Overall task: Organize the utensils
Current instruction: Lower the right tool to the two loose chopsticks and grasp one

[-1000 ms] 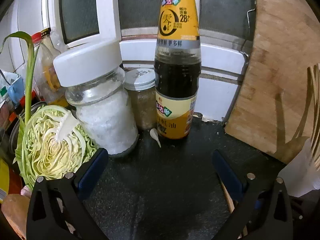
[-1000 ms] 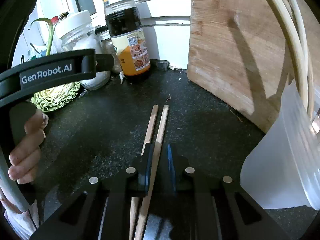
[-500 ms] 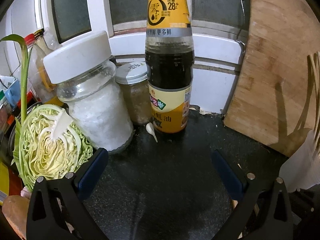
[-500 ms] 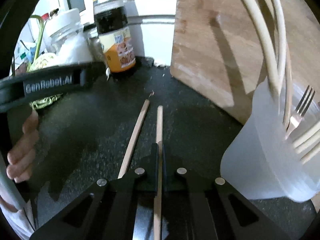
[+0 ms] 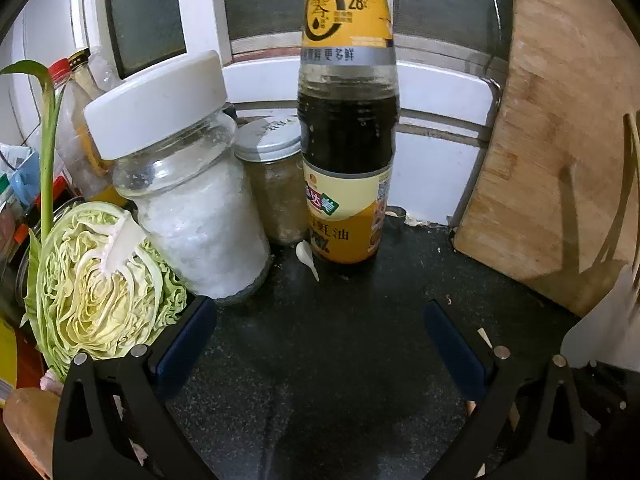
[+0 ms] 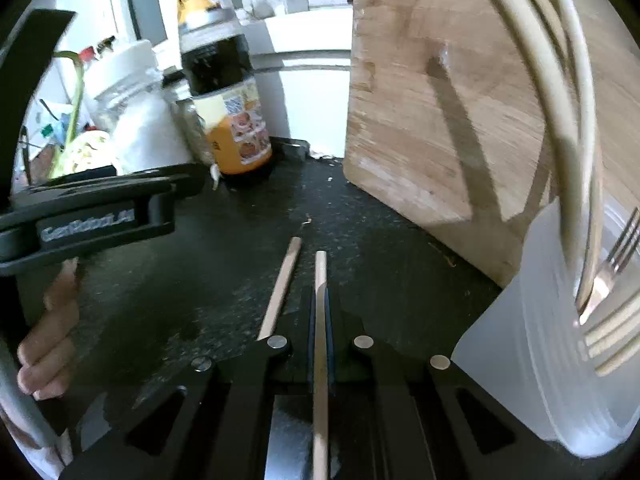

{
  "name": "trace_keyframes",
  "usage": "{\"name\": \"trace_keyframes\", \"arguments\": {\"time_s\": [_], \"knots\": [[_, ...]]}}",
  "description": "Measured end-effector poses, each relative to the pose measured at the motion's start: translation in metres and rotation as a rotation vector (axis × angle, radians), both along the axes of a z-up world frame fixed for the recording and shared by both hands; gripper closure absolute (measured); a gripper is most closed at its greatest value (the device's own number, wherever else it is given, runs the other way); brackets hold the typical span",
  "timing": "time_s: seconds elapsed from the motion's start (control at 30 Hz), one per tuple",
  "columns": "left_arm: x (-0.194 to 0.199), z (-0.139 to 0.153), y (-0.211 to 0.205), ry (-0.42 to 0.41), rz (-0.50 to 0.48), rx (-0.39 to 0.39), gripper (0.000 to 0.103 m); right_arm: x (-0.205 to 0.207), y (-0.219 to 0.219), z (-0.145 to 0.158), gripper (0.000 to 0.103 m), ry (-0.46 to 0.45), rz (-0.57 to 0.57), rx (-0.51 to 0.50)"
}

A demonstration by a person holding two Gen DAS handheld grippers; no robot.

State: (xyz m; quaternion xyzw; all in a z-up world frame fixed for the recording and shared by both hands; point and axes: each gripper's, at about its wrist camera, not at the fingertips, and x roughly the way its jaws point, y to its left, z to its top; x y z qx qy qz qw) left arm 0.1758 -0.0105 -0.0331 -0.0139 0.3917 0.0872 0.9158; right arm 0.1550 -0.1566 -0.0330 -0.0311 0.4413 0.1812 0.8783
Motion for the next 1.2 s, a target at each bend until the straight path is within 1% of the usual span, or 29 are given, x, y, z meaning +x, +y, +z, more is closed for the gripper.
{"name": "trace_keyframes", "arguments": {"time_s": [0.1, 0.27, 0.37, 0.5, 0.67, 0.83, 0.97, 1.13, 1.2], "knots": [[0.0, 0.0, 0.0, 0.0, 0.003, 0.009, 0.001, 0.001, 0.003, -0.002, 0.098, 0.013, 0.02, 0.011], [0.003, -0.003, 0.004, 0.019, 0.01, 0.0, 0.001, -0.003, 0.009, -0.002, 0.098, -0.01, 0.049, 0.0], [0.004, -0.005, 0.006, 0.028, 0.009, -0.015, 0.001, -0.004, 0.01, -0.004, 0.098, -0.005, 0.039, -0.022], [0.005, -0.006, 0.003, 0.026, 0.004, 0.007, 0.001, -0.003, 0.007, -0.005, 0.098, -0.01, 0.03, -0.024], [0.006, -0.008, 0.0, 0.035, -0.008, 0.014, 0.001, -0.002, 0.009, -0.006, 0.098, -0.017, 0.026, -0.06], [0.008, -0.011, 0.001, 0.049, -0.012, -0.001, 0.001, -0.003, 0.011, -0.006, 0.098, -0.029, 0.027, -0.086], [0.011, -0.015, 0.001, 0.065, -0.014, 0.003, 0.001, -0.007, 0.018, -0.008, 0.098, -0.068, 0.026, -0.165], [0.013, -0.018, 0.0, 0.072, -0.024, 0.005, 0.001, -0.005, 0.015, -0.008, 0.098, -0.058, 0.024, -0.153], [0.012, -0.017, -0.001, 0.074, -0.026, 0.014, 0.001, -0.004, 0.015, -0.009, 0.097, -0.055, 0.028, -0.167]]}}
